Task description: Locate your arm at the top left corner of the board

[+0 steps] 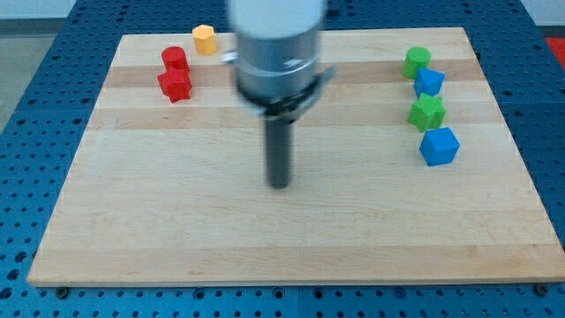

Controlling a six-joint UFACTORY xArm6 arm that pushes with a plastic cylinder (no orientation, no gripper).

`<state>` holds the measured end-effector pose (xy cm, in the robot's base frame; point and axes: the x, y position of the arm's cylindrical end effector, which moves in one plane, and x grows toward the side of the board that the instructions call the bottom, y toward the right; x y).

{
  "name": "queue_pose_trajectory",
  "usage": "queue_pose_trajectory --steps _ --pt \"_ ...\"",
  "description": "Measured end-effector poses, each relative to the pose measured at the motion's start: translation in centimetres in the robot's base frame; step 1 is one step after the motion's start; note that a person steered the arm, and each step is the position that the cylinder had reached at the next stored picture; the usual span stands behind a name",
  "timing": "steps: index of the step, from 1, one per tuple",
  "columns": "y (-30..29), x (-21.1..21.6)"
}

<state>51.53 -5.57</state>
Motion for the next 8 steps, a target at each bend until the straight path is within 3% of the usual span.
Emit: queue_pose_trajectory --steps 2,4,5,8 --pt "-15.4 5.9" --pt "-24.9 3.1" --pt "-24.9 1.4" --pt "-24.4 -22.6"
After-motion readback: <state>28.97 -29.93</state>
